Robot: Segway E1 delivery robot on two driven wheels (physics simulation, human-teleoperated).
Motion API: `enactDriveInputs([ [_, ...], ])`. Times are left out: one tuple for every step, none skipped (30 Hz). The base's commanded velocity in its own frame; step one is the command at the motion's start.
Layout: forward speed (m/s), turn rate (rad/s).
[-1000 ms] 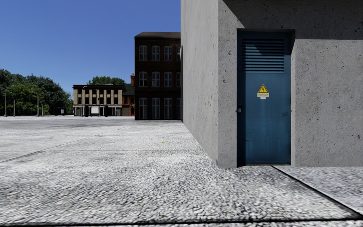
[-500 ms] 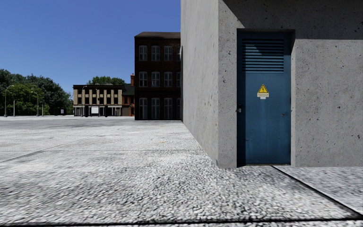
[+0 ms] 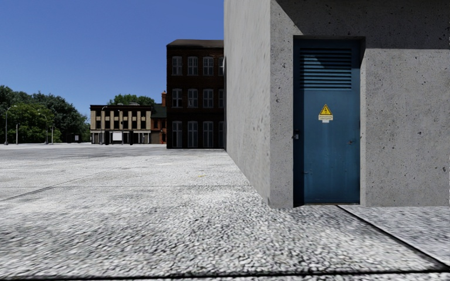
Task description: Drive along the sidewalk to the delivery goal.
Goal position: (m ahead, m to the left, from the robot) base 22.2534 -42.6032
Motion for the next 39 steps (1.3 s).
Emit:
enactDriveInputs([
  [0.05, -0.47],
  [0.11, -0.51],
  [0.18, -0.56],
  [0.22, -0.59],
  [0.22, -0.59],
  [0.30, -0.63],
  [0.36, -0.65],
  [0.38, -0.66],
  [0.38, -0.66],
  [0.40, -0.67],
  [0.46, -0.67],
  [0.52, -0.67],
  [0.52, -0.67],
  [0.58, -0.67],
  [0.66, -0.67],
  [0.77, -0.67],
  [0.84, -0.67],
  [0.84, -0.67],
  [0.88, -0.67],
  [0.89, -0.67],
  [0.89, -0.67],
  [0.89, -0.67],
  [0.85, -0.67],
  [0.85, -0.67],
  [0.83, -0.67],
  [0.82, -0.67],
  [0.82, -0.67],
  [0.82, -0.67],
  [0.82, -0.67],
  [0.82, -0.67],
  [0.81, -0.67],
  [0.81, -0.67],
  [0.67, -0.67],
  [0.36, 0.00],
  [0.02, 0.00],
  [0.02, 0.00],
  [0.00, 0.00],
  [0.00, 0.00],
  [0.00, 0.00],
])
